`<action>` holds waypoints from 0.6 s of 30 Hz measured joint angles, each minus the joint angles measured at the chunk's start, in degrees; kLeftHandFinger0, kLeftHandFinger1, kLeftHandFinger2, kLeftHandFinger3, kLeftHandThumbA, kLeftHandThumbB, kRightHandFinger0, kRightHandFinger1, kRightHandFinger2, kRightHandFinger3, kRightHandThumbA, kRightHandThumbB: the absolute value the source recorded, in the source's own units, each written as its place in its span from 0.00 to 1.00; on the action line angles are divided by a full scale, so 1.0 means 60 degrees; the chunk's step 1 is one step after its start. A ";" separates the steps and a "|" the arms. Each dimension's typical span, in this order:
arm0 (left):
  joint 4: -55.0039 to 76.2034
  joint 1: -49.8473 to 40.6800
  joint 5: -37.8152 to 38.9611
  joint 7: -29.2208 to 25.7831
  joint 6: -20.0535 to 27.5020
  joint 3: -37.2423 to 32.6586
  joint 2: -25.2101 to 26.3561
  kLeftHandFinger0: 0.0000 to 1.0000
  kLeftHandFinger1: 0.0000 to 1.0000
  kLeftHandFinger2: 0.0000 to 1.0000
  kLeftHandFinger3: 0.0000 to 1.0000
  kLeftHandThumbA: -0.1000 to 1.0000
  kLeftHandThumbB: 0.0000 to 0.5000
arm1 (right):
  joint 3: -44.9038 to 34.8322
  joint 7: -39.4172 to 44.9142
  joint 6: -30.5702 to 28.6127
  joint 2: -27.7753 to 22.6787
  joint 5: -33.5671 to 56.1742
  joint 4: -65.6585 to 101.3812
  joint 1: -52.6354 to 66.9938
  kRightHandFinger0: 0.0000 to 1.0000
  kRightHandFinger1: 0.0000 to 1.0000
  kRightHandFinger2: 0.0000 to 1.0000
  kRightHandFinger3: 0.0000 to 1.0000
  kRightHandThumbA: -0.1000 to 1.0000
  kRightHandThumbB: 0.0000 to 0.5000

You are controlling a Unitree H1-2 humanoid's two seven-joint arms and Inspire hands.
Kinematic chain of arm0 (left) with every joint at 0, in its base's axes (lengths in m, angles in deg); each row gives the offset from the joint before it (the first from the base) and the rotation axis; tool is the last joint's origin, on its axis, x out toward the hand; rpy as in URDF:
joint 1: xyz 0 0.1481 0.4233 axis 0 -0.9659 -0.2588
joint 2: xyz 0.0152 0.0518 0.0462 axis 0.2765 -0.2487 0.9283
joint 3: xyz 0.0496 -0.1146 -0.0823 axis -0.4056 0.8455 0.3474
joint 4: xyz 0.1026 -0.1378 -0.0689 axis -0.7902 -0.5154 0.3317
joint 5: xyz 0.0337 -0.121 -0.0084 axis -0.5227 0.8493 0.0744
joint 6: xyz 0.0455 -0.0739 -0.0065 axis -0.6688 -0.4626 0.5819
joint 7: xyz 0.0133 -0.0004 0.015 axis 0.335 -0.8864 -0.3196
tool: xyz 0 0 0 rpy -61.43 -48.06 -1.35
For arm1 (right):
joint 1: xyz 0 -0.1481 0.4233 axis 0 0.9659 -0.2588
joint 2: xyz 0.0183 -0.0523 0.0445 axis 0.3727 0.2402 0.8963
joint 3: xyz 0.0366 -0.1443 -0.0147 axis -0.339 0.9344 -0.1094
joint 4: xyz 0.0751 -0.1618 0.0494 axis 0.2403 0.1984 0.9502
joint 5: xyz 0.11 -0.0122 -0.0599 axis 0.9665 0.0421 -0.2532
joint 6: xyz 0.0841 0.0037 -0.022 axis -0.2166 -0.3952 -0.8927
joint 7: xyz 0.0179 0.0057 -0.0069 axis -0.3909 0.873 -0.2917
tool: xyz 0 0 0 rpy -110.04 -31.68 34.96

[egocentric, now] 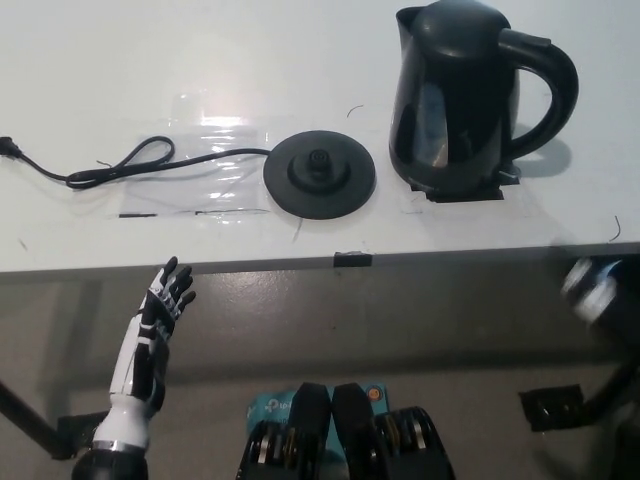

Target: Use the right hand to grab the handle of the kettle from the base and place it on the right side

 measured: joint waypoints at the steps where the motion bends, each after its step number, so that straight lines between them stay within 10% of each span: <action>1: 0.0008 -0.0070 0.0000 0.0001 0.0002 -0.0006 0.0028 1.00 1.00 1.00 1.00 1.00 0.99 | 0.0166 0.0032 -0.0012 0.0010 -0.0067 -0.0400 0.0213 1.00 1.00 1.00 1.00 1.00 0.51; 5: 0.0141 -0.0605 -0.0003 0.0043 0.0016 -0.0127 0.0031 1.00 1.00 1.00 1.00 1.00 0.99 | 0.0554 0.0162 -0.0021 -0.0043 -0.0308 -0.2259 0.0724 1.00 1.00 1.00 1.00 1.00 0.71; 18: 0.0174 -0.1493 -0.0100 0.0096 0.0014 -0.0325 0.0029 1.00 1.00 1.00 1.00 1.00 1.00 | 0.0686 0.1369 -0.0021 -0.0304 -0.0125 -0.3849 0.0961 1.00 1.00 1.00 1.00 1.00 0.68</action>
